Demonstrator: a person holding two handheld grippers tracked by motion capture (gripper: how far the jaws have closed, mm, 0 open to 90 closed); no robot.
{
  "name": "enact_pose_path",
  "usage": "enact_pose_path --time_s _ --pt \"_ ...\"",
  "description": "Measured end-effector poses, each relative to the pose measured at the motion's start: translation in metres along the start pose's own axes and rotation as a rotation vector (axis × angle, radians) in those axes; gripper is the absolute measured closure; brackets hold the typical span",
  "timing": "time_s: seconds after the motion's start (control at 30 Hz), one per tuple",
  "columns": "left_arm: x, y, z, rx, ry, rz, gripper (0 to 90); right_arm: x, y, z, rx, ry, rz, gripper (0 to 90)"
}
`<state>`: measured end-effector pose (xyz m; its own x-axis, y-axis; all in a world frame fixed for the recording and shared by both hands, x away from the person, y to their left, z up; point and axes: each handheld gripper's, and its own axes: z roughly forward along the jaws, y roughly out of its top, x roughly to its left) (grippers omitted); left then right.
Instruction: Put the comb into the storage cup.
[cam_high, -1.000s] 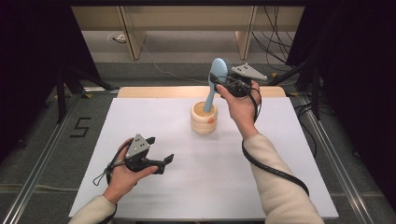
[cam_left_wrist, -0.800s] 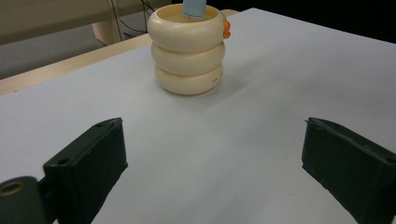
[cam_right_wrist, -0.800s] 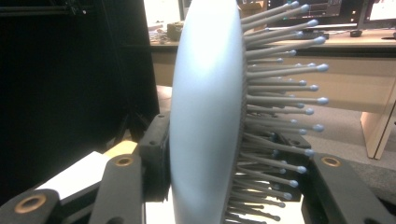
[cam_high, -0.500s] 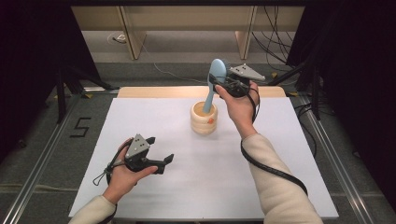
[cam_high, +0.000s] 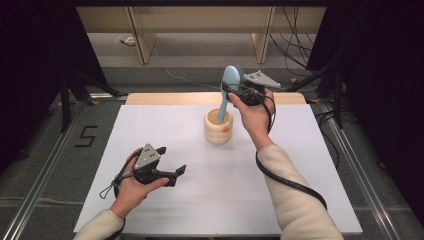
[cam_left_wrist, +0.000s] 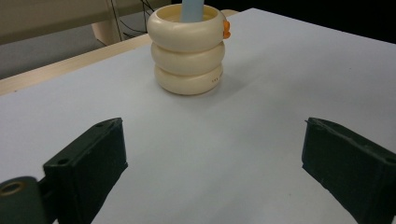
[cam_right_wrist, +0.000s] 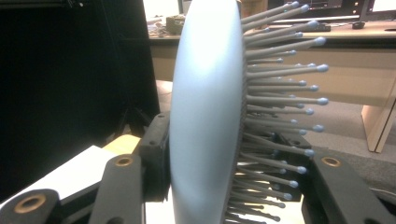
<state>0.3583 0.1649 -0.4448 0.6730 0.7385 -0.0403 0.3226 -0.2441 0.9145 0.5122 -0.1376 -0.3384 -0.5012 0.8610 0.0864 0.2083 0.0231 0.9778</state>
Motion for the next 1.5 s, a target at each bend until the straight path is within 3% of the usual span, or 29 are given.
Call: enact_pose_path --time_s 1.5 --pt "0.0 0.0 0.0 0.0 -0.001 0.001 5.9 0.0 -0.017 0.008 0.028 -0.017 0.014 50.5"
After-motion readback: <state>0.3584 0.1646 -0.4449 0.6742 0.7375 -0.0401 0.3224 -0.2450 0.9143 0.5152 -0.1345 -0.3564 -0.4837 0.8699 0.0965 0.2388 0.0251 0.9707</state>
